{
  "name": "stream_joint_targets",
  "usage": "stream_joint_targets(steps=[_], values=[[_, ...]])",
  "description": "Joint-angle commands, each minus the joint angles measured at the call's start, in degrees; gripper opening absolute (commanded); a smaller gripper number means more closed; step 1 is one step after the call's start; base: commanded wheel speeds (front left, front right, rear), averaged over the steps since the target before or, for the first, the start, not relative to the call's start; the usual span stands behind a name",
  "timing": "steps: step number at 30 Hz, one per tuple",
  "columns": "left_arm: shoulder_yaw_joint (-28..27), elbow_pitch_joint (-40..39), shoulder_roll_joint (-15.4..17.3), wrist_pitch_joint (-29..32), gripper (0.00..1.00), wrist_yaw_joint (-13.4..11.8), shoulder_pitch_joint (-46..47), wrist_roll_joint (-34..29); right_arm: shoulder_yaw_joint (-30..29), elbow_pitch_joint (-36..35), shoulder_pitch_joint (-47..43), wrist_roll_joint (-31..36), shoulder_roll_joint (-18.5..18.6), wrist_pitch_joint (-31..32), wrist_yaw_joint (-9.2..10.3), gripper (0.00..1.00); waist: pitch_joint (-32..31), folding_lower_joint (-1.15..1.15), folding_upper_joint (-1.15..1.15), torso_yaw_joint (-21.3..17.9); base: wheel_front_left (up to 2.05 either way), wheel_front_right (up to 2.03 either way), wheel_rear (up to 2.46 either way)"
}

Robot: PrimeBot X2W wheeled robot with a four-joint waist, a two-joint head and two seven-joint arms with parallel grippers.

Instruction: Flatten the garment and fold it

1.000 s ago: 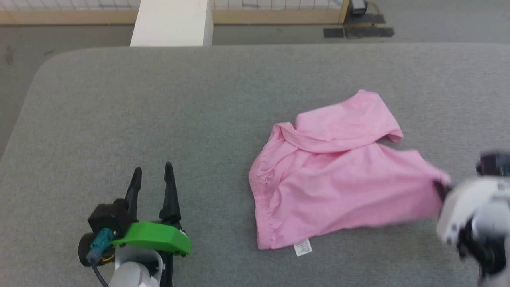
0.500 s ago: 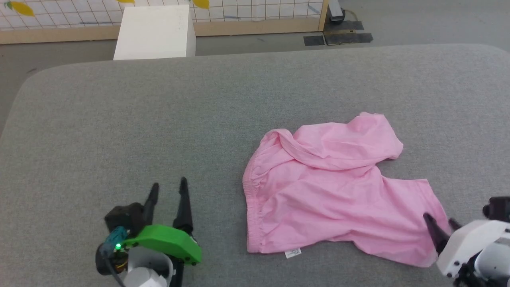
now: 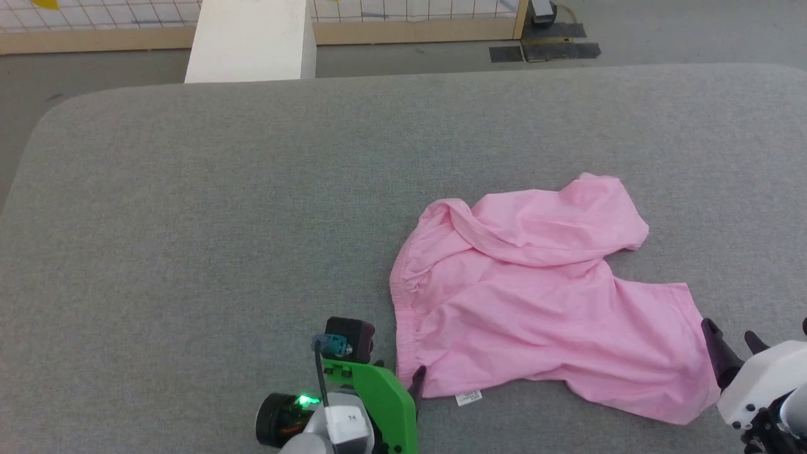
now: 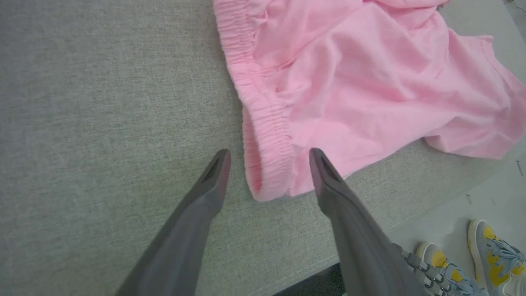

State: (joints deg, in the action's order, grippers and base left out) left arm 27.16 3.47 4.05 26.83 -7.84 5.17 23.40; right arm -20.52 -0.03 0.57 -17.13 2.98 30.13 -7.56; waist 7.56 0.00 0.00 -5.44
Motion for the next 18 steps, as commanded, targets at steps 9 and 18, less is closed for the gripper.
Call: stream_joint_targets(steps=[9,18], values=[[1.66,11.05,-0.44,0.74,1.00,-1.25,4.20,-0.30,0.66,0.78,1.64,-0.88,-0.10,-1.40,0.08,1.00,1.67,0.00,0.00,-1.40,0.00,0.00,0.00],[-0.05,9.67,-1.02,-5.48,0.00,0.10,3.45,6.81,1.68,2.25,0.57,3.99,-0.10,0.81,0.08,1.00,1.34,0.00,0.00,-0.76,0.00,0.00,0.00]])
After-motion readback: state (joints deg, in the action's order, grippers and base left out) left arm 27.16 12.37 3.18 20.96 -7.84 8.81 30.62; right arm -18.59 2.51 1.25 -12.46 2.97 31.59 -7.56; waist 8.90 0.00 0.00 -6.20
